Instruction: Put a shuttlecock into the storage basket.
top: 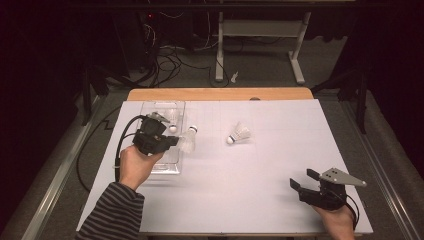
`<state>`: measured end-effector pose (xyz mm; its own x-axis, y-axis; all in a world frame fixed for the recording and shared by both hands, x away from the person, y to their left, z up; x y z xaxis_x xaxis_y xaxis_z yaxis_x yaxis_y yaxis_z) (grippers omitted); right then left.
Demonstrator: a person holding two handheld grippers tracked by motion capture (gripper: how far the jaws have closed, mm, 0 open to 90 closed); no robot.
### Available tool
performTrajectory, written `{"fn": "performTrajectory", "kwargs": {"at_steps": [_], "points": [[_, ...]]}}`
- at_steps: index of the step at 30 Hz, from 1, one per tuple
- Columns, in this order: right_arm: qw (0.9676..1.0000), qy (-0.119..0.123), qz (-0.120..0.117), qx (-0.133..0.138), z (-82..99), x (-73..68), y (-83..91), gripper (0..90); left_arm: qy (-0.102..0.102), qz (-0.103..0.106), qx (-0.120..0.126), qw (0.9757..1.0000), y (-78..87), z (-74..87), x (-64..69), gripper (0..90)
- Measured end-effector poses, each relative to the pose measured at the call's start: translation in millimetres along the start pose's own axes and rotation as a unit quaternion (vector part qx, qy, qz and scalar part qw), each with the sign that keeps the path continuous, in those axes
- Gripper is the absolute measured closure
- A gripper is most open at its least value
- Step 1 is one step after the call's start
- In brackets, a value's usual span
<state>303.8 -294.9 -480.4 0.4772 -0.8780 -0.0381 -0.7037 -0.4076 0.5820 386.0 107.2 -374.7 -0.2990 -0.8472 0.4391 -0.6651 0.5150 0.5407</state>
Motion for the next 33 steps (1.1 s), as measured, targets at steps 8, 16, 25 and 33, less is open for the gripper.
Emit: {"fn": "performTrajectory", "kwargs": {"at_steps": [8,16,25,33], "points": [[1.0000,0.000,-0.001,0.000,0.1,0.2,-0.3,27.4,0.007,-0.009,0.009,0.9999,3.5,-2.5,-9.2,89.6],[1.0000,0.001,-0.001,0.000,0.1,0.4,-0.4,27.4,0.017,-0.019,0.013,0.9996,5.8,-2.5,-20.8,89.5],[1.0000,0.000,-0.001,0.000,0.1,0.1,-0.5,27.4,0.028,-0.026,0.020,0.9991,6.9,-6.4,-30.6,89.5],[1.0000,0.001,0.000,0.000,0.0,0.3,-0.2,27.4,0.033,-0.030,0.023,0.9987,6.4,-9.3,-35.4,89.6]]}}
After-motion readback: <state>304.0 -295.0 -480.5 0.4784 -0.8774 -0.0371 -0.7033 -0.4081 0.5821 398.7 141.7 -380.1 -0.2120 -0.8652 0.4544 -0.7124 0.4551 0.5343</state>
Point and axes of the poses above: each handheld gripper's, and its own axes: y roughly backward along the jaws, z roughly out of its underside, x roughly to its right, the point moved 4 cm from there along -y, roughly forward along the jaws, and after that the axes turned 3 degrees about -x, right-handed, at the moved point
